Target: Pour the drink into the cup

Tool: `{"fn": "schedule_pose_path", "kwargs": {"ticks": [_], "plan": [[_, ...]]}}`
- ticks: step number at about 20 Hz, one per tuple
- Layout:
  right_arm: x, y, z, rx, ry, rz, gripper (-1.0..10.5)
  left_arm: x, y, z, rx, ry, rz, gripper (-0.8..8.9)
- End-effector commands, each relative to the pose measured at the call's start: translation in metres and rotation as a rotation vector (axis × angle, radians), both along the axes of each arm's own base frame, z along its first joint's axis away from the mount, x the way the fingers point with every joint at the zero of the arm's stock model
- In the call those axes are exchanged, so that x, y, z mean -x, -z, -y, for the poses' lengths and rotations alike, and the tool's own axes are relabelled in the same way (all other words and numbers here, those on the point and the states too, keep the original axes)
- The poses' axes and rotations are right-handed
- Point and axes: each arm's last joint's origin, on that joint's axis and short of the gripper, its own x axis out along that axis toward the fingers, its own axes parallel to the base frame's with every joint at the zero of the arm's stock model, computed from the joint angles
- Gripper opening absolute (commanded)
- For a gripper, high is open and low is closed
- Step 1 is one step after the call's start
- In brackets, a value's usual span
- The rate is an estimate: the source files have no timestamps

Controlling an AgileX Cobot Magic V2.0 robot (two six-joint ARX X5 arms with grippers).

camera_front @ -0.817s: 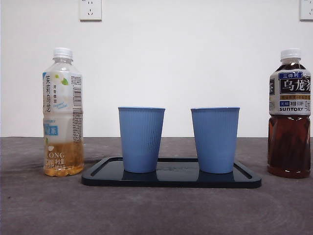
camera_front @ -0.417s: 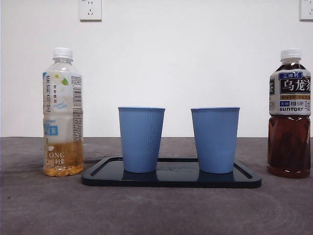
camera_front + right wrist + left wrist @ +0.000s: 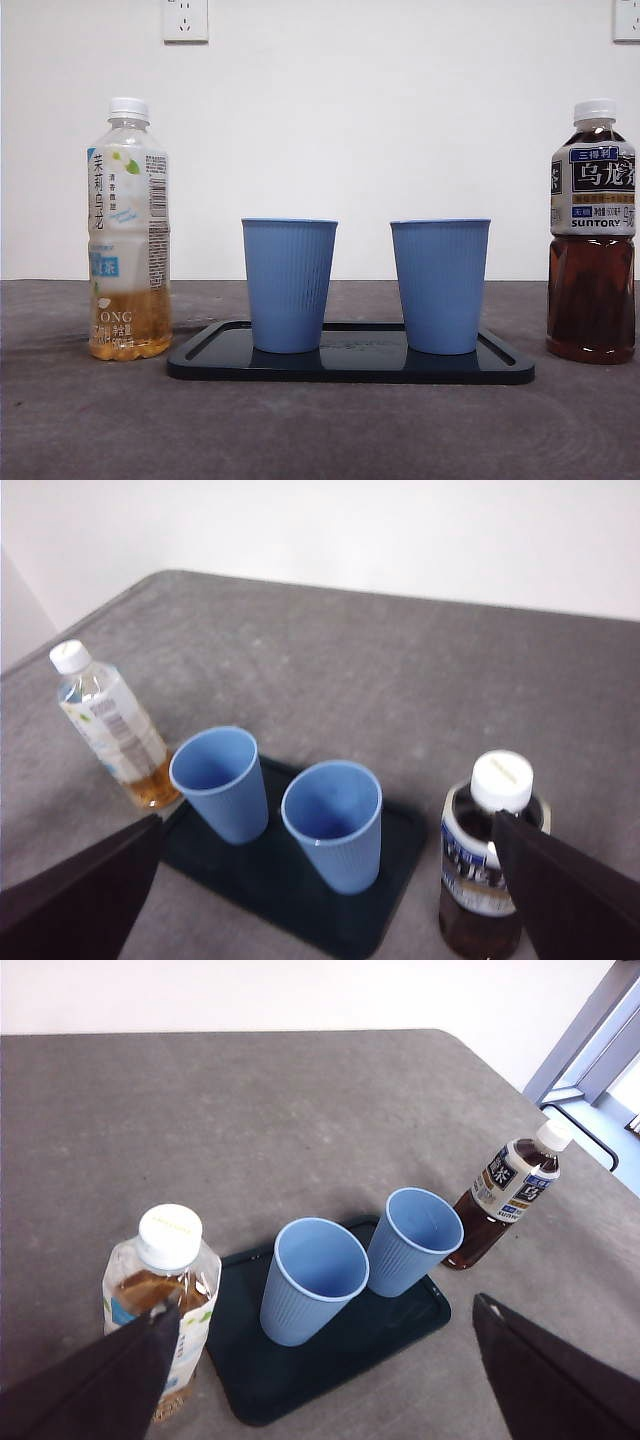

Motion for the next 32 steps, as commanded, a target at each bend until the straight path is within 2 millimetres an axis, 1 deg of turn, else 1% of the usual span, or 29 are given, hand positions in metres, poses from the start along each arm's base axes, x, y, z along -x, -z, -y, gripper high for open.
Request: {"fn": "schedule_pose_path", "kwargs": {"ticks": [1,4,7,12,15,17,21,24,26,28,32], "plan": [[0.001,0.000,0.000,-0.011,0.002,-0.026,5.3,0.001,-0.004,0.001,0.000,0.012,0.006,4.68],[-0.004,0.007,0.000,-0.013,0.021,-0.064,5.3,0.002,-0.002,0.002,-0.005,0.020,-0.015,4.67],[-0.010,0.018,0.001,0.002,0.074,-0.100,5.2,0.003,0.000,0.003,-0.012,0.031,-0.040,4.67],[-0.023,0.045,0.000,-0.029,0.126,-0.137,5.2,0.004,0.005,0.005,-0.021,0.048,-0.060,4.66],[-0.032,0.065,0.000,-0.072,0.155,-0.144,5.2,0.002,0.013,0.006,-0.026,0.056,-0.084,4.65],[-0.037,0.077,-0.001,-0.091,0.177,-0.133,5.2,0.001,0.018,0.007,-0.030,0.061,-0.098,4.65],[-0.050,0.114,-0.005,-0.085,0.249,-0.052,5.2,-0.003,0.031,0.008,-0.036,0.062,-0.120,4.65],[-0.059,0.140,-0.011,-0.082,0.299,-0.011,5.2,-0.004,0.033,0.009,-0.042,0.066,-0.114,4.65],[-0.066,0.155,-0.013,-0.085,0.336,0.006,5.2,-0.004,0.033,0.009,-0.041,0.066,-0.108,4.65],[-0.075,0.165,-0.014,-0.077,0.355,0.020,5.2,-0.005,0.032,0.009,-0.041,0.067,-0.099,4.65],[-0.098,0.175,-0.018,-0.069,0.348,0.068,5.2,-0.006,0.031,0.009,-0.036,0.067,-0.077,4.65]]}}
